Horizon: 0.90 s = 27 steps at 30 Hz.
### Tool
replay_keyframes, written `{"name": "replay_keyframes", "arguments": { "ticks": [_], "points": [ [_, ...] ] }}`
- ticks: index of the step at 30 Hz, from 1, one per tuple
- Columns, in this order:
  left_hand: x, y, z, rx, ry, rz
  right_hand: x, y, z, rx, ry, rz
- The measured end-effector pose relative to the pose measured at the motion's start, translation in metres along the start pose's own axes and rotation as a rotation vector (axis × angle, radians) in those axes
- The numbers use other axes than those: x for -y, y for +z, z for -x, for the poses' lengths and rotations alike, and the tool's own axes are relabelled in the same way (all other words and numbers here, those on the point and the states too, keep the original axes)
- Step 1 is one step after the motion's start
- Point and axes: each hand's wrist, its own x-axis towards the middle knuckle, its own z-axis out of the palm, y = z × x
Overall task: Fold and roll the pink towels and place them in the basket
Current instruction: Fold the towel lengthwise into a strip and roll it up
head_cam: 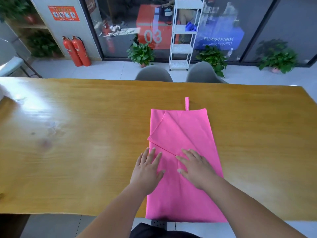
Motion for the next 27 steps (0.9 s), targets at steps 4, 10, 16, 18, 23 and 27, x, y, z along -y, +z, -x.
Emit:
{"name": "replay_keyframes", "arguments": {
  "ticks": [4, 10, 16, 18, 23, 27],
  "points": [
    [0.015, 0.005, -0.015, 0.019, 0.013, 0.003, 0.012, -0.002, -0.017, 0.054, -0.03, 0.016],
    [0.02, 0.009, -0.023, 0.033, 0.022, 0.019, 0.023, 0.0, -0.029, 0.096, -0.017, 0.048],
    [0.02, 0.013, -0.038, -0.004, 0.02, -0.002, -0.003, -0.005, -0.048, -0.013, -0.011, -0.141],
    [0.019, 0.013, -0.049, -0.012, 0.02, -0.01, -0.023, -0.016, -0.059, -0.134, 0.047, -0.39],
    [0.01, 0.006, -0.087, -0.027, 0.047, -0.031, -0.095, -0.05, -0.077, -0.458, 0.54, -1.167],
    [0.002, 0.004, -0.122, -0.018, 0.047, -0.041, -0.133, -0.048, -0.092, -0.284, 0.712, -1.531]
  ]
}}
